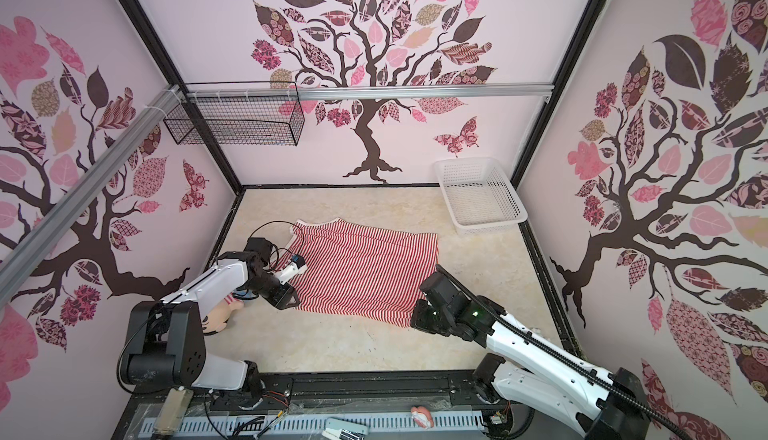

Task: Fold and stack the tank tops
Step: 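Grasp the near hem corners of the striped tank top with both grippers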

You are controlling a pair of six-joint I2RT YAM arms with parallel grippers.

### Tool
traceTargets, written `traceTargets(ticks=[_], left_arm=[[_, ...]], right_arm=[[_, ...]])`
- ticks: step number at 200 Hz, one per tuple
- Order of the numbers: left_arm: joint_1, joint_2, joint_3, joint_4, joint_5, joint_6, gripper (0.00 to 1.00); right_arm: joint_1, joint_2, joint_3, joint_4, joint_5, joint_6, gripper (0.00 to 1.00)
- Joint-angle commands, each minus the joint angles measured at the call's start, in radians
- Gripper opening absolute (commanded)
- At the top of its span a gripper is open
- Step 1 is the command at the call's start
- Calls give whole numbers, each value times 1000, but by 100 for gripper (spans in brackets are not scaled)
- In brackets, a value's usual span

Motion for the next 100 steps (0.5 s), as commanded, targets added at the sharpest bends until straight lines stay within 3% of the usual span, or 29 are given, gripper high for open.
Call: traceTargets(ticks=[1,32,71,80,100], left_arm=[[1,26,1,11,-17,-3,46],[1,28,2,15,9,-15,48],[1,131,43,-55,47,0,50],[2,158,53,-70,61,3,59],[1,180,68,-71,64,-6,60]], right_arm=[[-26,-26,6,-46,9,-20,0],[-34,-29,-5,-32,-11,-22,0],[-37,-21,-5,-19,-16,-28,0],[-37,-19,-1,-20,-15,-28,0],[-40,-19,2,-20,-16,-32,0]])
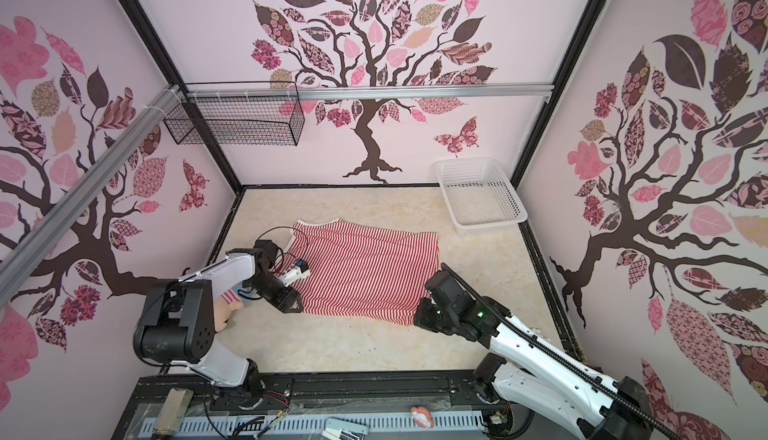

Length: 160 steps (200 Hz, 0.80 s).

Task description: Fold and stack the tank tops

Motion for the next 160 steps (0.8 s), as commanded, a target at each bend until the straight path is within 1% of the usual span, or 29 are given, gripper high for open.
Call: traceTargets(ticks=[1,21,32,49,69,78,87,106,160], left_arm=[[1,18,29,-26,36,1,60],[1,-13,25,-11,40,-9,58],[1,-32,25,-12,46,-14,52],[1,-49,21,-24,55,-7,39],[2,-59,14,-26,51,6,18],[2,-60,10,-27,48,10,11],[2,-58,8,-36,55,17,6],[2,-63,8,-60,85,25,0],[2,-115,2,-146,139,80,0]], right_arm=[[-9,2,5,-12,-4,-13,0],[-11,-1,2,-16,0,-14,0],[-17,-2,4,-27,4,-23,0],[-53,-9,15,-59,-2,-52,0],[-105,-29,23,-95,-7,-91,0],[-116,-34,25,-107,-5,-105,0],[-120,-31,24,-112,-4,-114,0],[-120,-23,20,-103,-11,-118,0],[-120,-39,23,-151,-8,-144,0]])
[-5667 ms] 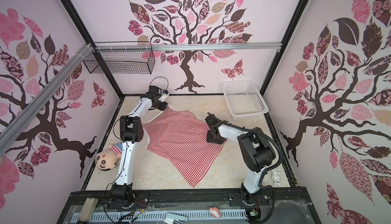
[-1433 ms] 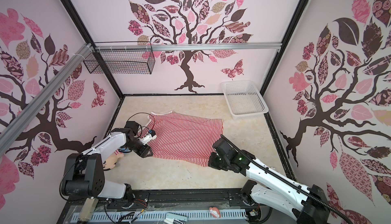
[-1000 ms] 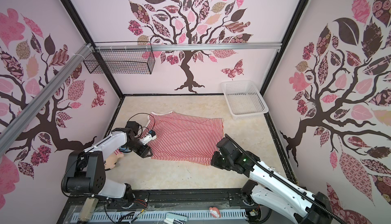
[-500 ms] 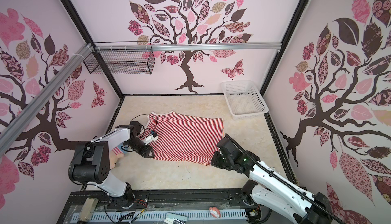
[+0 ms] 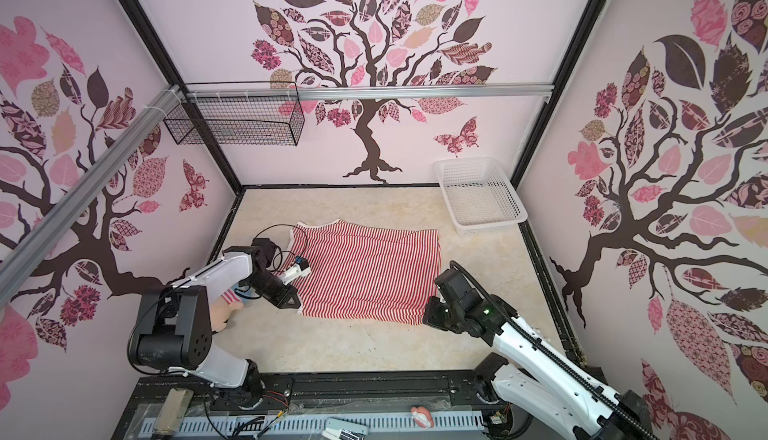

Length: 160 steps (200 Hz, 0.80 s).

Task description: Fold and stack the tank tops

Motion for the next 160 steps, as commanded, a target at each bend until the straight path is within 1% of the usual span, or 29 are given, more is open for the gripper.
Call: traceTargets(ticks=[1,18,42,62,82,118,128,145,155,160], left_arm=[[2,-33,-11,-68,52,50,0],[0,-39,-17,-101,65,73,0],[0,-50,-30,-126,61,100,0],[-2,-53,-38,-141,49,123,0],[-4,-40,-31,-188,58,168,0],[-15,1,-21,-303,48,277,0],[-15,3,-23,-317,46,290,3],[-17,-5,-30,-339,41,318,5],[-17,-10,-34,-344,27,331,9],[-17,-10,-34,-353,21,343,12]], right_arm=[[-3,-15,22,-62,3,-29,0],[-3,-27,14,-77,6,-25,0],[-3,-66,30,-132,82,-11,0],[-5,-85,35,-148,114,8,0],[-5,-60,26,-163,127,9,0],[-4,-15,7,-204,199,28,0],[-4,-9,1,-206,202,35,0],[-4,-11,-1,-216,216,48,0],[-5,-14,3,-226,227,52,0],[-4,-16,7,-230,230,53,6]])
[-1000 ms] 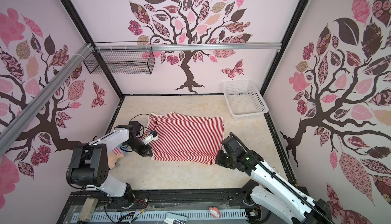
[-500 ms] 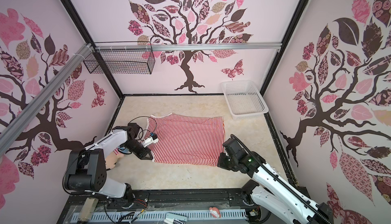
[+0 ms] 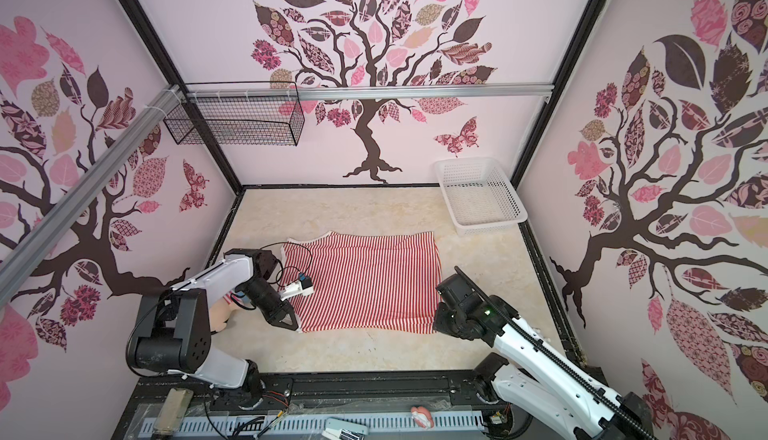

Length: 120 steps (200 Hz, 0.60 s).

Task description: Fold and stack the tank tops

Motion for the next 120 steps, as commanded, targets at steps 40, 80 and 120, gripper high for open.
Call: traceTargets(ticks=[40,80,120], left_arm=[[1,-17,6,-123,-91,151,37],[56,-15,96,-134,-95,173,37],[100,94,241,46,-53,-40,37]], right_arm=[[-3,-8,54,-71,96,19,39],[-4,36,84,2,59,-7,43],[-4,188,68,149,-15,-75,43]])
